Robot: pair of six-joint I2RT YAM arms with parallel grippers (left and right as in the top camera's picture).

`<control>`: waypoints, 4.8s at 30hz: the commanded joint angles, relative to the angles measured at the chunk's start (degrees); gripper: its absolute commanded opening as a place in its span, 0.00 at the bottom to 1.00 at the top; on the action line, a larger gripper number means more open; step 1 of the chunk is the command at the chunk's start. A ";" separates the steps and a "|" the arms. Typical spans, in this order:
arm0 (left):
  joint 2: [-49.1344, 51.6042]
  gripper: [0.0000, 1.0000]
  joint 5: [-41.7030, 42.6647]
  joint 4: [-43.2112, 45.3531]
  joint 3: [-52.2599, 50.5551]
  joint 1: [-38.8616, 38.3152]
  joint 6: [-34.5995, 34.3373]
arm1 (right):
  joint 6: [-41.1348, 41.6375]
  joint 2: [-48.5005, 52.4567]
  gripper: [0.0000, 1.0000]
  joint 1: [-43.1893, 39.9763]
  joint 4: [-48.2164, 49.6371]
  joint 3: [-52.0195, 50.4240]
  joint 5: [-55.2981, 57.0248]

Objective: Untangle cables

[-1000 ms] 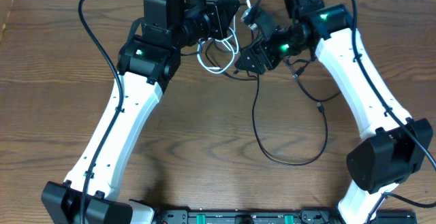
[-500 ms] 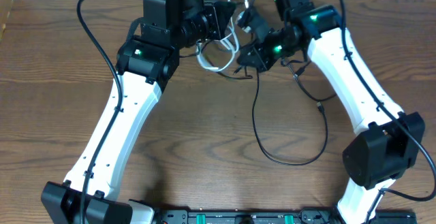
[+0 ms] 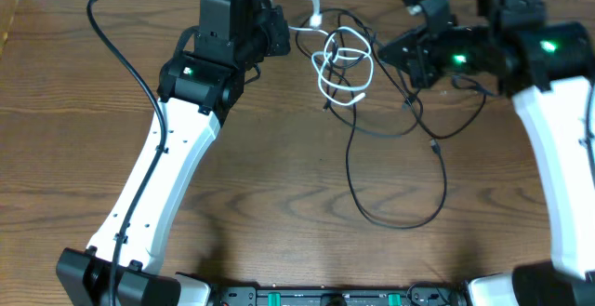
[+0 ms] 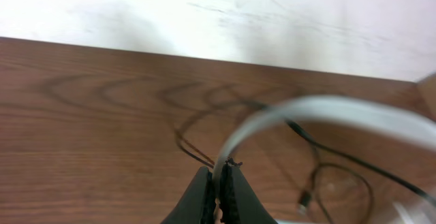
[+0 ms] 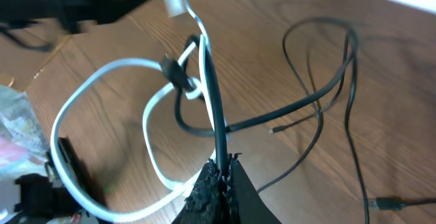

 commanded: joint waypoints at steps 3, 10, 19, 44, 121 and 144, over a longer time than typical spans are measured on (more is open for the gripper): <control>0.35 0.08 -5.22 -0.13 0.46 0.42 3.26 | 0.61 -3.45 0.01 -2.91 -1.99 0.85 -0.33; 0.35 0.08 -18.21 -4.33 0.44 0.94 3.87 | 0.66 -5.11 0.01 -11.54 -4.63 0.85 -0.35; 0.35 0.08 -20.85 -8.50 0.46 7.54 3.85 | 3.85 -4.90 0.01 -24.72 -6.34 0.81 4.83; 8.61 0.40 -9.62 -20.81 0.35 10.32 0.35 | 4.26 1.68 0.44 -21.20 -6.10 0.70 0.98; -1.86 0.08 39.10 -6.01 2.89 10.62 -1.95 | 24.96 11.74 0.44 7.50 15.74 0.70 0.13; -1.90 0.08 53.00 -2.08 2.89 10.60 -7.58 | 20.11 20.37 0.23 9.29 27.93 0.70 2.64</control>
